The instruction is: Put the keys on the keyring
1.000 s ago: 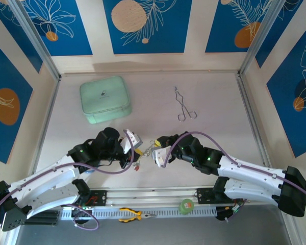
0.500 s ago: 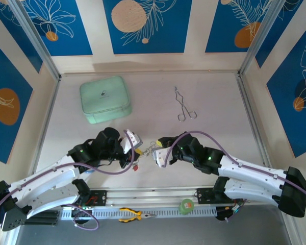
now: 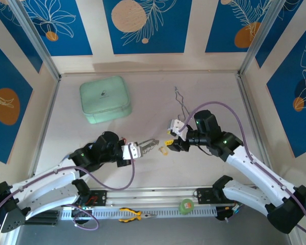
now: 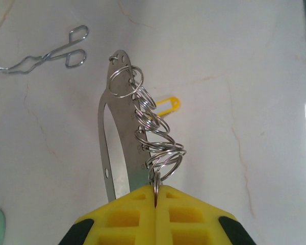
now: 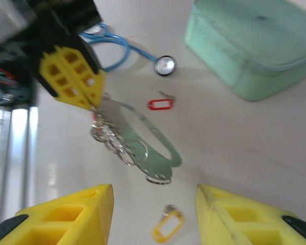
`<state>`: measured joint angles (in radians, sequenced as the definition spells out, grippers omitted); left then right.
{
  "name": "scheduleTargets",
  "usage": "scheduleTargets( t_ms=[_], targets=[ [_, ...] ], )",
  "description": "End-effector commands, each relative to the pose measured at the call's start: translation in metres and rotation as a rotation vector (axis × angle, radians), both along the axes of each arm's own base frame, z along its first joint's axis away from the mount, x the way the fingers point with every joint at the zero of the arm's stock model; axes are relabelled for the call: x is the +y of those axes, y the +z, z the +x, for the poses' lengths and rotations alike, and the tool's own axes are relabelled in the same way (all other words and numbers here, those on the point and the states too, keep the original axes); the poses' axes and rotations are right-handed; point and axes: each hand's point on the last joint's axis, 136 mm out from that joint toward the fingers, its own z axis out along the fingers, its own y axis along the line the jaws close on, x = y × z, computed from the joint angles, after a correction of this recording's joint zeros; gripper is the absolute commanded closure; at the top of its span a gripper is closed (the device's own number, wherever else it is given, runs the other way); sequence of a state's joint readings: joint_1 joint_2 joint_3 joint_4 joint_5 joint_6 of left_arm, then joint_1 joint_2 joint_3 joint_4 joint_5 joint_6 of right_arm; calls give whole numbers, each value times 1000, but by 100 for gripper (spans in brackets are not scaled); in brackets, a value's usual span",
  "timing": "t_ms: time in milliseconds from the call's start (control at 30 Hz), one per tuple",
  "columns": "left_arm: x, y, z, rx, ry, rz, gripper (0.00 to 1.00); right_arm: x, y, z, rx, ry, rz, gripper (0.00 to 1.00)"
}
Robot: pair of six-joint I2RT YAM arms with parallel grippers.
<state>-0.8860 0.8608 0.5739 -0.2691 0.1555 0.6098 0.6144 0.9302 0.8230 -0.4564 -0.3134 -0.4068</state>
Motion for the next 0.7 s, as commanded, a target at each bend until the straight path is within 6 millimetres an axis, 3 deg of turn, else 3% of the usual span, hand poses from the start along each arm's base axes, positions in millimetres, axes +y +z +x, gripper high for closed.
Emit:
scheduleTargets(
  t_ms=[0,100,233,433,533,667],
  targets=[
    [0,-2,-3,-219,-171,76,100,8,14,-34,190,168,89,54],
    [0,-6,-3,-304,-221,99,100,11,11,-41,225,261,66,54],
    [1,-10,-2,-396,-271,132,100,21,-1,-33,247,295,7,55],
    [2,-11,1,-472,-304,165,100,36,-32,-25,277,334,-118,55],
    [2,-12,0,-468,-311,166,100,38,-55,-18,203,326,-231,58],
    [2,-13,-2,-455,-318,173,100,43,-60,-18,64,364,-273,58]
  ],
)
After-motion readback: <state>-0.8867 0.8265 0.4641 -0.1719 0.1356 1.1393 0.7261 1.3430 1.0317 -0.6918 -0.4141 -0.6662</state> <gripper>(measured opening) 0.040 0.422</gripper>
